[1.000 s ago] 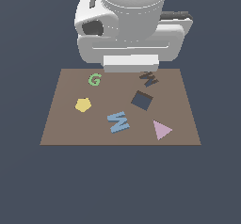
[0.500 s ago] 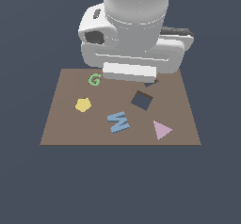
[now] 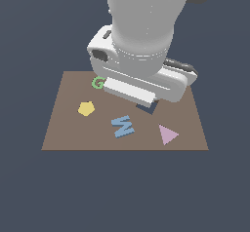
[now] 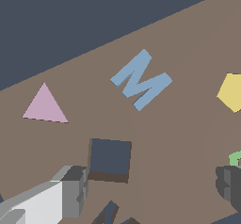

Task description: Insert a designated object into the corresponding slot on a board.

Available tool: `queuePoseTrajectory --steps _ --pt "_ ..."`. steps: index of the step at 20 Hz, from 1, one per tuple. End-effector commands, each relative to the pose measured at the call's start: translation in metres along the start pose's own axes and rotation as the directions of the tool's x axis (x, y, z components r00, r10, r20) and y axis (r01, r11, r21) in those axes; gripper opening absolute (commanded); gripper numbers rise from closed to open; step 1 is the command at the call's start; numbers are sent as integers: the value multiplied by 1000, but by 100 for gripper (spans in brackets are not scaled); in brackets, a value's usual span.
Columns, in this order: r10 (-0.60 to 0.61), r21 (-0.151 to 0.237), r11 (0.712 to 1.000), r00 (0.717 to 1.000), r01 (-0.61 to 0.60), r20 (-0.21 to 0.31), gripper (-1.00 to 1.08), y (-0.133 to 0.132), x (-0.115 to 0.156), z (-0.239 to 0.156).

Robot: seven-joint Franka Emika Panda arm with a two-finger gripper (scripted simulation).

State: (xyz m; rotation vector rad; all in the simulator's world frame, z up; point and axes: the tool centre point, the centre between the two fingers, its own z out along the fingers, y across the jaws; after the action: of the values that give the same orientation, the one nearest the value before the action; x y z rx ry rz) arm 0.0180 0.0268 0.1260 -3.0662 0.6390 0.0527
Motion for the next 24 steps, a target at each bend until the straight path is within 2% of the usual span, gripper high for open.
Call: queuePoseTrajectory --steps 1,6,12,19,24 --pt "96 1 995 995 -96 -4 100 -3 8 9" --pt "295 6 955 955 -295 -12 100 -6 27 27" --pt "491 12 871 871 -491 -19 100 -5 47 46" --pt "642 19 767 767 -641 -23 100 0 64 62" --pt "706 23 708 708 -706 -25 100 4 71 69"
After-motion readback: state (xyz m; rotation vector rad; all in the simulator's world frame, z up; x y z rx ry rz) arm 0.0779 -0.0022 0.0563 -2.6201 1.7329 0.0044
